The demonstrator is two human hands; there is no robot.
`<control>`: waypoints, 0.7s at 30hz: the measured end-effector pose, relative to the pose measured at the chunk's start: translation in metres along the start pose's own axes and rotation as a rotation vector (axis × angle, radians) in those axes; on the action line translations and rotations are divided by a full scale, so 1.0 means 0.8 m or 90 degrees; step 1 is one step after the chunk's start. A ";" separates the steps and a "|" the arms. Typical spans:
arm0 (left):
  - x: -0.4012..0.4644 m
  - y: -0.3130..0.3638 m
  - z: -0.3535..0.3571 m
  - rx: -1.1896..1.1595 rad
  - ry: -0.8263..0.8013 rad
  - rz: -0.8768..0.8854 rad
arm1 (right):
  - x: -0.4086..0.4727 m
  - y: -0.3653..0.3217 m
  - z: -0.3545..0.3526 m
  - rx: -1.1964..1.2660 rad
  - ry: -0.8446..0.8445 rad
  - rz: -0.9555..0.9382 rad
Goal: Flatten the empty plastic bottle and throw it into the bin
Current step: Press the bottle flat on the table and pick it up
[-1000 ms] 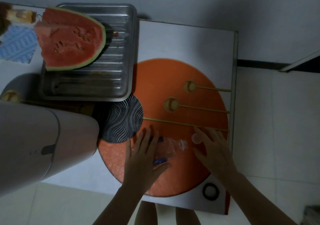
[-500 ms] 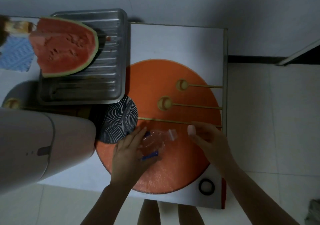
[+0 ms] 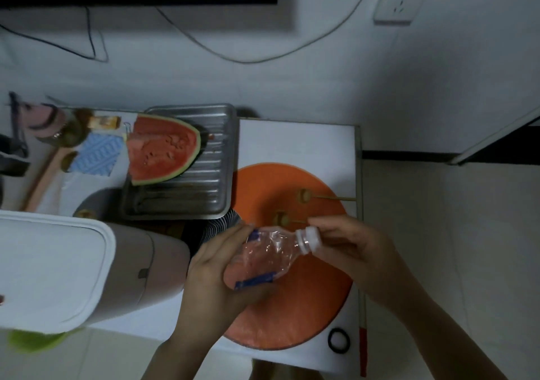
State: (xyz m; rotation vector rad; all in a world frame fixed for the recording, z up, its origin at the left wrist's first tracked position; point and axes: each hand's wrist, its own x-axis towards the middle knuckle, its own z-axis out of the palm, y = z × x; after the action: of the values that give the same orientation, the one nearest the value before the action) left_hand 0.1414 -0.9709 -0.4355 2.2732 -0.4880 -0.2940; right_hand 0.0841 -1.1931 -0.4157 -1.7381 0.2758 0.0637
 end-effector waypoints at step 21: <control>-0.036 0.162 -0.148 -0.007 0.187 0.105 | -0.046 -0.214 -0.032 -0.023 -0.066 -0.110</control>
State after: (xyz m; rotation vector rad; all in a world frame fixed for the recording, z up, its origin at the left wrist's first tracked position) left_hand 0.1248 -0.9623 -0.2584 2.2011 -0.5135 0.1197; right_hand 0.0835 -1.1856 -0.2389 -1.7815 0.0482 0.0325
